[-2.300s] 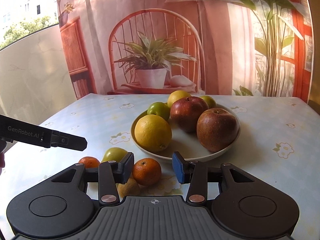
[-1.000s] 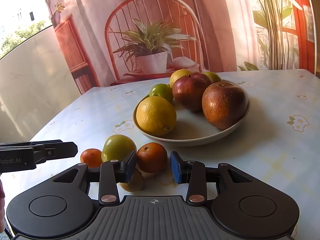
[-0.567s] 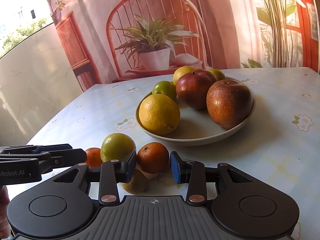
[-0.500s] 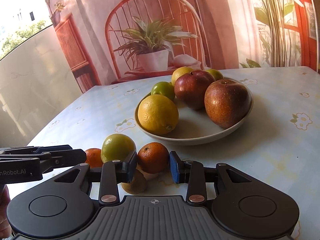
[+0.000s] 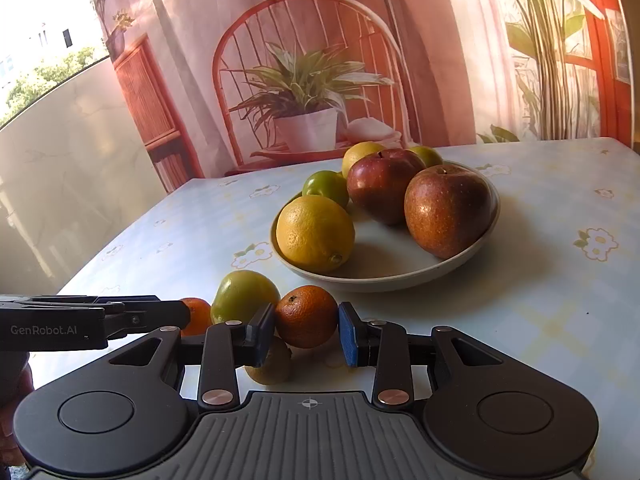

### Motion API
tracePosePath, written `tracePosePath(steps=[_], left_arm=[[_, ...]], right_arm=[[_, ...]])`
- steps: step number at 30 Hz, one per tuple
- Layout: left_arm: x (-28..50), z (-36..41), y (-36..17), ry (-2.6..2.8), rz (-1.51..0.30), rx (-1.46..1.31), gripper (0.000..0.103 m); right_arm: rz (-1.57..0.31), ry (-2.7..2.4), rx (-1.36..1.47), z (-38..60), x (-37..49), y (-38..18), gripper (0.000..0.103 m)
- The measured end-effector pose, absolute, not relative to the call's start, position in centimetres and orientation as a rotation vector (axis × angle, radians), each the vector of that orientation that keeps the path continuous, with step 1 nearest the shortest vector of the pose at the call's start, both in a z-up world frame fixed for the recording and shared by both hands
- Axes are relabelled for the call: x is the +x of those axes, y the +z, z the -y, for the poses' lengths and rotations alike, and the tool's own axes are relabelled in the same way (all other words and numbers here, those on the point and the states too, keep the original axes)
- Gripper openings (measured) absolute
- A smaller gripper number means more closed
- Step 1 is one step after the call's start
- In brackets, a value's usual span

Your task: Organize fruits

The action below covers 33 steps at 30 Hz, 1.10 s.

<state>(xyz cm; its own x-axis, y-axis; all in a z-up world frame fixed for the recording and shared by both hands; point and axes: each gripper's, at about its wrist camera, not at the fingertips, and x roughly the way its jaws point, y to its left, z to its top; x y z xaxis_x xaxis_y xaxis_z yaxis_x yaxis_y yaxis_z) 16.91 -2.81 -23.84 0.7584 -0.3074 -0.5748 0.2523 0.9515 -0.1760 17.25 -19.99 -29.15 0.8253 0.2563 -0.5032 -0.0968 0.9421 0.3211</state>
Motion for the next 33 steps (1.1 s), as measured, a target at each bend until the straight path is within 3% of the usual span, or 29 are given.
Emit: tracePosePath(steps=[6, 8, 33], left_arm=[[17.9, 2.6, -24.3, -0.335, -0.666, -0.121, 0.046], [17.9, 2.7, -24.4, -0.346, -0.664, -0.118, 0.033], [16.3, 3.4, -21.7, -0.305, -0.59, -0.066, 0.032]], right_arm=[[-0.568, 0.189, 0.291, 20.0, 17.1, -29.2, 0.032], [-0.571, 0.188, 0.29, 20.0, 17.2, -29.2, 0.032], [-0.462, 0.171, 0.354, 21.4, 15.8, -28.9, 0.032]])
